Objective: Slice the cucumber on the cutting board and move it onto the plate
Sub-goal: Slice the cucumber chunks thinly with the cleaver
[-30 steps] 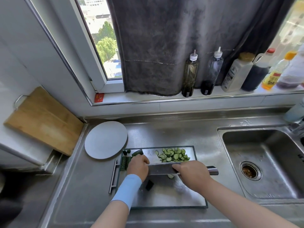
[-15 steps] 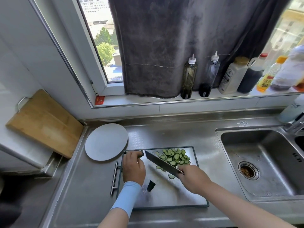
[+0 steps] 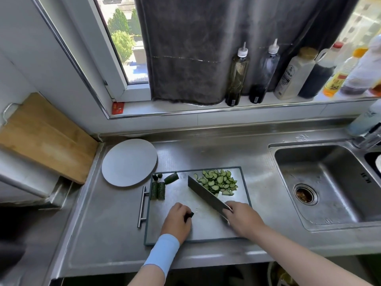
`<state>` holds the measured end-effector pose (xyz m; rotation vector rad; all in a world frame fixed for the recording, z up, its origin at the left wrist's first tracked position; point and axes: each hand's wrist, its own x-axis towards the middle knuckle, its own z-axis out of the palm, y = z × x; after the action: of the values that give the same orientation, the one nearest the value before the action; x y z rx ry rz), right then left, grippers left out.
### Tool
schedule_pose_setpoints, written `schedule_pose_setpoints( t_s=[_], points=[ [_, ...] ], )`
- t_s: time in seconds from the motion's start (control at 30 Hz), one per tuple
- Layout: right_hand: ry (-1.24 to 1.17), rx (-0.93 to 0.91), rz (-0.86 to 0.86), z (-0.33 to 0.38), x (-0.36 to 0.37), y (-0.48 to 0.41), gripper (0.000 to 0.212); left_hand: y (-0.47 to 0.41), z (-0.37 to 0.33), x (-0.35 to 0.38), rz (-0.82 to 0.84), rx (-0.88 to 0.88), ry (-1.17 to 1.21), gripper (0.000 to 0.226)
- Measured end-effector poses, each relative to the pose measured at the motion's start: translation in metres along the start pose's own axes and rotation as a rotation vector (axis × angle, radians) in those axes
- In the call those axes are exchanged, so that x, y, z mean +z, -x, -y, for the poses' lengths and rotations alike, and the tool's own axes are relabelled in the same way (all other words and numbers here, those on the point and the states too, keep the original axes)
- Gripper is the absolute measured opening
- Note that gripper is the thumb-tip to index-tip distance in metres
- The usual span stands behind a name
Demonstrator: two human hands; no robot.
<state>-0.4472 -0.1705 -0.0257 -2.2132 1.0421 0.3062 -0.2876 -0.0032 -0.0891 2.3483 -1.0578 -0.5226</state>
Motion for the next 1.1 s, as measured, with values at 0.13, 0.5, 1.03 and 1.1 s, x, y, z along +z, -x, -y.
schedule_pose_setpoints(
  t_s=[0.13, 0.5, 1.03, 1.1],
  points=[
    [-0.010, 0.024, -0.047, 0.001, -0.002, -0.004, 0.020, 0.004, 0.002, 0.005, -0.043, 0.023, 0.017, 0.014],
    [0.106, -0.191, -0.013, 0.018, 0.031, 0.014, 0.027, 0.005, 0.016, 0.018, -0.184, 0.061, 0.046, 0.012],
    [0.226, -0.223, 0.014, 0.023, 0.036, 0.014, 0.037, -0.010, 0.007, 0.020, -0.181, -0.032, 0.033, 0.012],
    [0.231, -0.227, 0.006, 0.023, 0.036, 0.019, 0.038, -0.010, 0.004, 0.018, -0.179, -0.014, 0.013, 0.014]
  ],
)
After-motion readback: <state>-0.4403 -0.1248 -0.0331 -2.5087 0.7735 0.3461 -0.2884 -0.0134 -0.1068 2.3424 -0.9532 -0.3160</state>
